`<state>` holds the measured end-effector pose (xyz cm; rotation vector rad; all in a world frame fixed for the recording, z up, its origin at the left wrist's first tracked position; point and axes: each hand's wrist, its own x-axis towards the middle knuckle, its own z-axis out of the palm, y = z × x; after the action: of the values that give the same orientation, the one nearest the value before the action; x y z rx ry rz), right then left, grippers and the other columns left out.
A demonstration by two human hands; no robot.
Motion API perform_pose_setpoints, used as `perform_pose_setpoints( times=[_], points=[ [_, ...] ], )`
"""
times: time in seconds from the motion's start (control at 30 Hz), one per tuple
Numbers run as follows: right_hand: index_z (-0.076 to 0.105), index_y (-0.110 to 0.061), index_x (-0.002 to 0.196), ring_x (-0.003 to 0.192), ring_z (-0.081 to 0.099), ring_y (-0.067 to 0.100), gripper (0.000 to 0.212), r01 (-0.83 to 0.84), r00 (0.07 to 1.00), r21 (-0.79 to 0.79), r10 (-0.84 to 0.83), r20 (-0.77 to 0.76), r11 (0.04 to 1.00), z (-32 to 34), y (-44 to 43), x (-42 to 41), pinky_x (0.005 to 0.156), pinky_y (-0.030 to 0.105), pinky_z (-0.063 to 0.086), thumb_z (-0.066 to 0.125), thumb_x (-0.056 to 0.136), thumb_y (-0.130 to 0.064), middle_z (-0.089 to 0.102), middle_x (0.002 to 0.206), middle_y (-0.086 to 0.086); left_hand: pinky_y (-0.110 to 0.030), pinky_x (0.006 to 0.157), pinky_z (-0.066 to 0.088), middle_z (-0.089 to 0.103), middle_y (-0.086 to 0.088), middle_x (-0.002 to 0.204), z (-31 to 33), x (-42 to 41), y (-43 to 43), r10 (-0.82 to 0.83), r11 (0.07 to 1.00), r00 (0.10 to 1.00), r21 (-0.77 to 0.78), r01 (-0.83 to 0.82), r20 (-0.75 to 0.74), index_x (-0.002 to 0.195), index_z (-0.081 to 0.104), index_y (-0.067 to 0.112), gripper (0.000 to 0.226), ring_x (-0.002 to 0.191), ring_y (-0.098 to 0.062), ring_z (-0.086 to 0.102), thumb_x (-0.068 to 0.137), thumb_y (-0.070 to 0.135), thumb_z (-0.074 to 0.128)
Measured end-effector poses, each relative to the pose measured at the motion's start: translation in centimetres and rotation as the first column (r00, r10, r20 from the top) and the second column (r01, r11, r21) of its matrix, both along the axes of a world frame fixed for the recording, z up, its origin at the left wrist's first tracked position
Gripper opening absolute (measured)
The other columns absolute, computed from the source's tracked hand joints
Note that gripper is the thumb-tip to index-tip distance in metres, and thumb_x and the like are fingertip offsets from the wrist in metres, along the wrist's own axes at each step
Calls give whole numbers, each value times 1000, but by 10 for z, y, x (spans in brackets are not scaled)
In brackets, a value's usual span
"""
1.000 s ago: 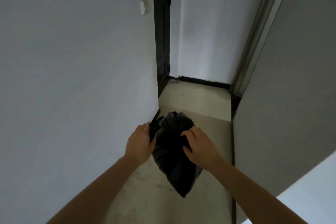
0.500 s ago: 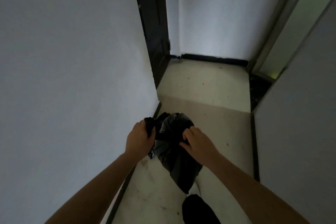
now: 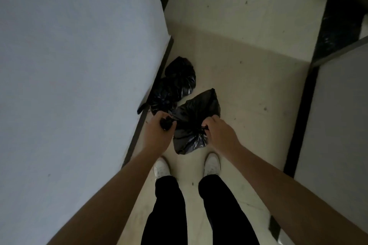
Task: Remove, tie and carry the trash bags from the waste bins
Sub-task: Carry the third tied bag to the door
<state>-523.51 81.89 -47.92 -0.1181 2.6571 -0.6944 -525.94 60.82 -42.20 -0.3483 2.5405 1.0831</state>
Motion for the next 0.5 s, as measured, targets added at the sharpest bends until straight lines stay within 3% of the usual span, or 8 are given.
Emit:
perform_pose_setpoints(
  times=[0.07, 0.2, 0.37, 0.5],
  points=[
    [59, -12, 111, 82, 57, 28, 15, 33, 998, 6, -33, 50, 999, -53, -8, -12, 65, 33, 43, 54, 96, -11, 53, 105, 8, -26, 68, 42, 62, 4, 85, -54, -16, -4, 11, 1000, 999, 5, -11, 49, 91, 56, 21, 18, 80, -15, 59, 88, 26, 73],
    [58, -12, 115, 90, 57, 28, 19, 68, 991, 23, -70, 118, 997, -150, -29, -32, 70, 28, 37, 51, 98, -6, 52, 112, 10, -23, 72, 39, 58, 9, 81, -153, -34, -15, 61, 998, 992, -2, -61, 112, 89, 54, 23, 22, 84, -16, 57, 85, 25, 76],
    [56, -13, 127, 107, 58, 30, 34, 112, 971, 3, -110, 211, 994, -238, -46, -38, 89, 34, 45, 47, 97, -2, 52, 125, 12, -38, 83, 53, 67, -1, 94, -249, -29, -29, 101, 995, 978, -25, -98, 183, 101, 62, 16, 19, 92, -22, 64, 87, 25, 71],
    [57, -16, 129, 108, 59, 26, 30, 116, 963, -18, -108, 248, 993, -257, -52, -24, 91, 36, 47, 48, 100, -17, 52, 126, 10, -25, 75, 47, 61, 10, 86, -276, -11, -44, 72, 996, 979, -72, -59, 190, 99, 61, 19, 7, 88, -14, 62, 95, 25, 61]
  ],
)
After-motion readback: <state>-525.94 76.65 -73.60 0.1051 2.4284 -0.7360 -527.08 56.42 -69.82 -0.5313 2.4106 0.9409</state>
